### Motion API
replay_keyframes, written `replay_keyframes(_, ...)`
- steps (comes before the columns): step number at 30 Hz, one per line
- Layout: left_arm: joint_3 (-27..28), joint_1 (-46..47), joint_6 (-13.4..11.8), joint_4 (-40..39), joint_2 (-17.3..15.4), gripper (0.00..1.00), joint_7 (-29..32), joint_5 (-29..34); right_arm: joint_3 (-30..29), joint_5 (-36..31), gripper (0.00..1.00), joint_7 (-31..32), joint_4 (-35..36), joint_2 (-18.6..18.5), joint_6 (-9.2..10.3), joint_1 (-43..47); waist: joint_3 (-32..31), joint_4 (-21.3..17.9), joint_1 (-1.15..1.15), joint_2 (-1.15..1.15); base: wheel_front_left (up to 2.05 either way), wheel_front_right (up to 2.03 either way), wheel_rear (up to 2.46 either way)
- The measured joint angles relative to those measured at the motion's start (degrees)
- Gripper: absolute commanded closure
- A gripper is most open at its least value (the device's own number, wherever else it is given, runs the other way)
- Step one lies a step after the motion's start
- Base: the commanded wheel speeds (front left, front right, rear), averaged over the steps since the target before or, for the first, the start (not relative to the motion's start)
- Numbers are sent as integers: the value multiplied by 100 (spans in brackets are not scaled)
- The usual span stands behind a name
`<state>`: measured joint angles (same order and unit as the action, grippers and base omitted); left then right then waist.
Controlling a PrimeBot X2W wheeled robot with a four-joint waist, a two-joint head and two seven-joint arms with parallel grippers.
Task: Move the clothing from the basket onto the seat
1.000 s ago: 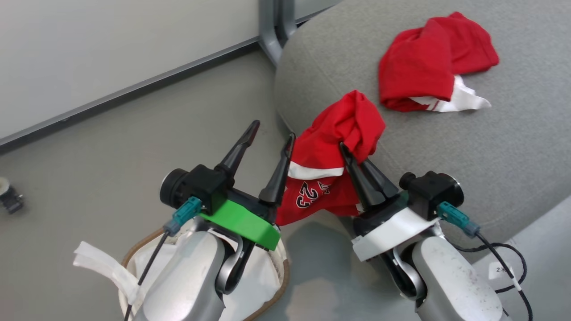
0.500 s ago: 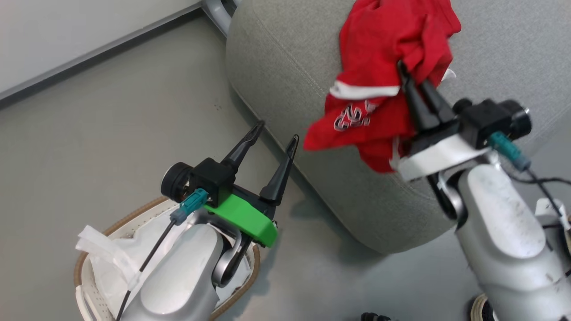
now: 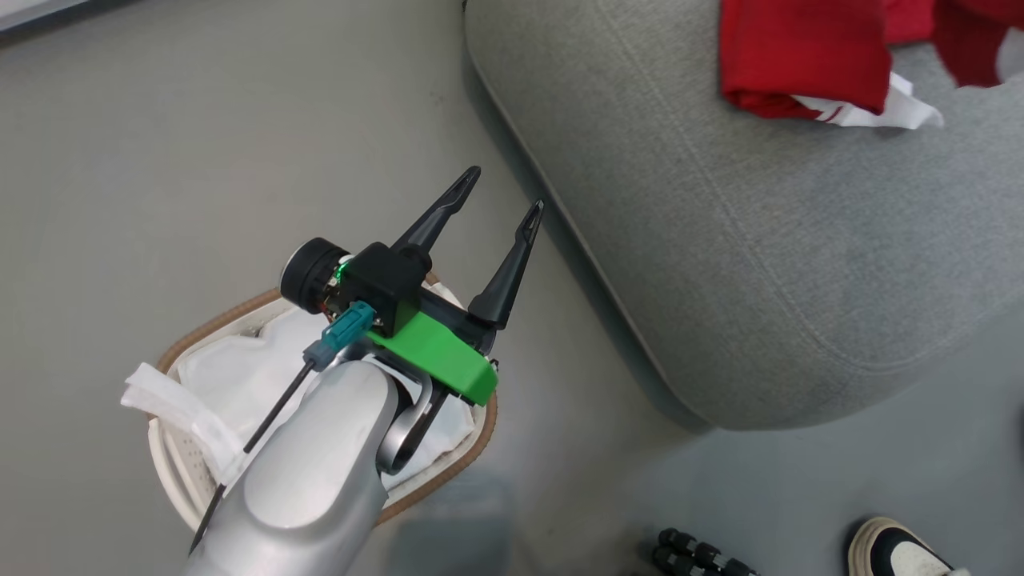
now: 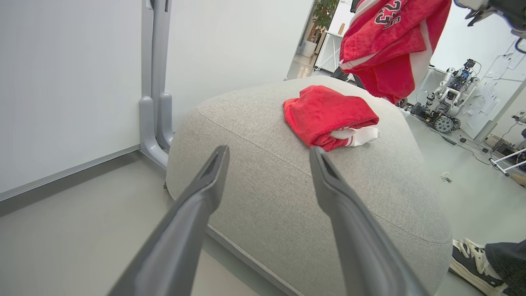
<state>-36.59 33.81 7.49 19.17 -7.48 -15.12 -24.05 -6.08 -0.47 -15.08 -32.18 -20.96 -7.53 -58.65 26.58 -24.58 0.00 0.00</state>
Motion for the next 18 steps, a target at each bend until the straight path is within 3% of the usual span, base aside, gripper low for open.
replay_keyframes(4,-36,137,0,-1,-3,0,0,2,-482,-356,100,1,-463,-140,0,-227,274,285,0,0,0,0,0)
replay_keyframes(7,21,205,0,-2,-10,0,0,9,-742,-467,100,0,-661,-42,0,-231,469,487,0,0,0,0,0)
replay_keyframes(8,53,215,0,-5,-15,0,0,11,-784,-490,84,0,-701,26,0,-220,538,552,0,-1,0,0,0)
replay_keyframes(9,67,217,0,-14,-21,0,0,10,-825,-516,54,0,-717,93,0,-190,590,601,0,-1,0,0,0)
replay_keyframes(10,80,218,0,-21,-33,0,0,11,-894,-517,0,0,-721,205,0,-136,654,659,0,0,0,0,0)
replay_keyframes(18,372,219,0,-92,-31,0,0,92,-1308,-338,0,0,-508,896,0,716,860,947,0,-1,0,0,0)
